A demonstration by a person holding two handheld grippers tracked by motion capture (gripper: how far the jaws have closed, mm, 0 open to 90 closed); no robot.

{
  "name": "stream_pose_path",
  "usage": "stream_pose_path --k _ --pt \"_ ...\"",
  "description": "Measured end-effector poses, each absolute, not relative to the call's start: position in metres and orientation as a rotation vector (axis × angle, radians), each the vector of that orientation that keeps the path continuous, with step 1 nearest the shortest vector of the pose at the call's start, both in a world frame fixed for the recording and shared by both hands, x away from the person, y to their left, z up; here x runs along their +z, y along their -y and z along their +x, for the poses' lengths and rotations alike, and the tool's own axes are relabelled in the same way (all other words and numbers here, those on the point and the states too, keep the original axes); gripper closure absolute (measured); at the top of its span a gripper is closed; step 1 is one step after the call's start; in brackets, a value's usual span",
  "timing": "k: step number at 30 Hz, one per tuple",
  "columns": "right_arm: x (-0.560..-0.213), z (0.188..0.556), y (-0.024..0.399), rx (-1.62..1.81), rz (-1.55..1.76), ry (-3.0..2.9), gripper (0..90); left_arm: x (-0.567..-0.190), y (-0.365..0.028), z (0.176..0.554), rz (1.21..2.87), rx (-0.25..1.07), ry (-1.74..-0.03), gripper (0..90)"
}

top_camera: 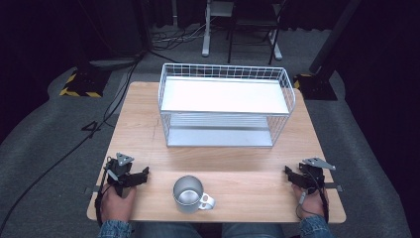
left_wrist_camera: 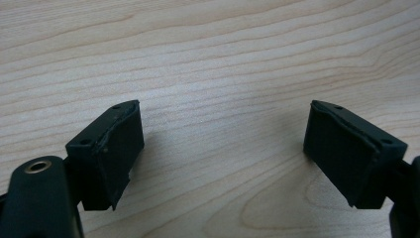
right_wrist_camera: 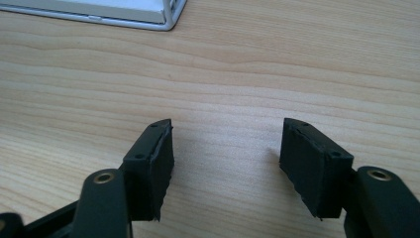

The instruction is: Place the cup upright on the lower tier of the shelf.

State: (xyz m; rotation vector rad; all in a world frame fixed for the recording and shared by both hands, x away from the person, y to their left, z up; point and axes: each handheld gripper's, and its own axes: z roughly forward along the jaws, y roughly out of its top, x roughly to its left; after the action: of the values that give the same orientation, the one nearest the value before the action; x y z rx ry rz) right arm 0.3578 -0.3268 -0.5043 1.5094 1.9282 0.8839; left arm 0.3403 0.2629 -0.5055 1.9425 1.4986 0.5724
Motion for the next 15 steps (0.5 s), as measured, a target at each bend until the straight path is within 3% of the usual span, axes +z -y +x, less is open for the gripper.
stream_pose_path --k 15 --pt "-0.5041 0.3575 0.3268 0.895 1.502 -1.938 41.4 -0.5055 -0.263 0.3404 1.943 0.573 -1.498 16.0"
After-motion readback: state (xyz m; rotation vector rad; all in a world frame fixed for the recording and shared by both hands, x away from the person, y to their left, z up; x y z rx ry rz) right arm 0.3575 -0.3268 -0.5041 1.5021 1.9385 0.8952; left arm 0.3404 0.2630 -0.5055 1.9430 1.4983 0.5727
